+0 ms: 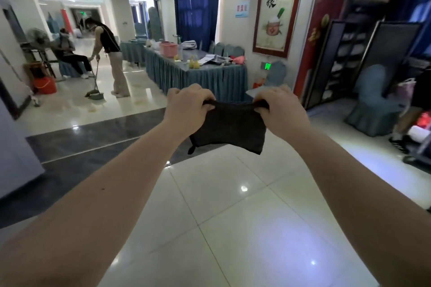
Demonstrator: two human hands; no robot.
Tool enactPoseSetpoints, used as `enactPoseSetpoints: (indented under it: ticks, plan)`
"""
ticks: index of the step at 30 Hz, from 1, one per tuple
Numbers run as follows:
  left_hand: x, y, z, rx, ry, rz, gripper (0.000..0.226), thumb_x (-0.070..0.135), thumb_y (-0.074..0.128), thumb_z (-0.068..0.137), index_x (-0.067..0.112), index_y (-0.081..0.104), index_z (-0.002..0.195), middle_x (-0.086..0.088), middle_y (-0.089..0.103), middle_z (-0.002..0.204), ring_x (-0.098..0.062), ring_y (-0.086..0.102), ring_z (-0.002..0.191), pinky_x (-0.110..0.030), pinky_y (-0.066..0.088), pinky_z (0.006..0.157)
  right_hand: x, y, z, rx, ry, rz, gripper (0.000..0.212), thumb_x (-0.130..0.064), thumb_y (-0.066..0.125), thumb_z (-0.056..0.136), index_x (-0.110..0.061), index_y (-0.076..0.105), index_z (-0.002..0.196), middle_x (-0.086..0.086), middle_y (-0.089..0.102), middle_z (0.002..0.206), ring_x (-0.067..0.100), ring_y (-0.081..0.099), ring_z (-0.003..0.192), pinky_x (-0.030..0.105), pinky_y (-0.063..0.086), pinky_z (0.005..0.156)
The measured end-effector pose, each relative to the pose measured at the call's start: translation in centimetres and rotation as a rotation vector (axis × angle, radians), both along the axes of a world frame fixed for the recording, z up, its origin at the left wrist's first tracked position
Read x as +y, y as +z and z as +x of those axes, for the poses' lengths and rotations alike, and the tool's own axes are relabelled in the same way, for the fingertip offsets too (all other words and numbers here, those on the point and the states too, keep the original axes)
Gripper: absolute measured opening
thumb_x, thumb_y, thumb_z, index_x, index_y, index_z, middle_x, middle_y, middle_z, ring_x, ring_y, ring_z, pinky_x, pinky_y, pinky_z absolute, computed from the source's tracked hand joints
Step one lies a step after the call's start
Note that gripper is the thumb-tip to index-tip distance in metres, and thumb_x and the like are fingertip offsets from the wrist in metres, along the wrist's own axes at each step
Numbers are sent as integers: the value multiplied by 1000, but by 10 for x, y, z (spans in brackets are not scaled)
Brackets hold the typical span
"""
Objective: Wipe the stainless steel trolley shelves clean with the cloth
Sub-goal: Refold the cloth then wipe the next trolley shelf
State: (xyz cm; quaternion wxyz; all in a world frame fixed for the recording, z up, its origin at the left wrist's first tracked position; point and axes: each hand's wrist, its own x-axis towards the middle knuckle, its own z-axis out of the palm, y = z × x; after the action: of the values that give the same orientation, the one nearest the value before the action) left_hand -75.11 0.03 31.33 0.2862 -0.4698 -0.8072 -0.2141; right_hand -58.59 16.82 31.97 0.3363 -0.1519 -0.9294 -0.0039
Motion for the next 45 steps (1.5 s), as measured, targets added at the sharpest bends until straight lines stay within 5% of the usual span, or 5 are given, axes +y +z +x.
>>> enactPoseSetpoints:
  ticks: [8,15,26,35,45]
  plan:
    - [185,-7,-65,113,-319,86,16,31,58,95,28,67,108,6,64,105,-19,59,98,-37,28,86,138,-13,-31,187,-320,-105,12,-10,60,91,-16,67,99,0,62,100,25,46,98,34,39,84]
    - [385,-11,-72,284,-738,183,6,23,66,86,24,69,91,3,63,86,-23,61,75,-37,25,76,249,-23,0,236,-691,-82,13,-6,68,83,-15,69,93,3,68,93,34,48,91,40,38,81]
    - [605,-41,83,242,-1200,117,4,21,70,83,22,71,86,0,63,83,-26,59,68,-35,21,74,345,-59,130,306,-1268,-150,20,-10,59,90,-23,68,102,-3,61,106,19,32,103,30,23,89]
    - [719,-39,224,153,-1455,77,13,23,59,93,27,69,101,0,63,98,-24,58,88,-33,16,77,410,-54,237,382,-1484,-174,24,-5,58,89,-22,68,102,-2,61,111,28,38,113,41,34,101]
    - [789,-136,363,90,-1903,-145,16,22,61,92,25,69,106,2,64,100,-25,59,95,-35,20,77,422,-149,313,424,-1896,-288,18,-8,65,87,-21,72,98,-1,65,105,31,46,106,42,38,95]
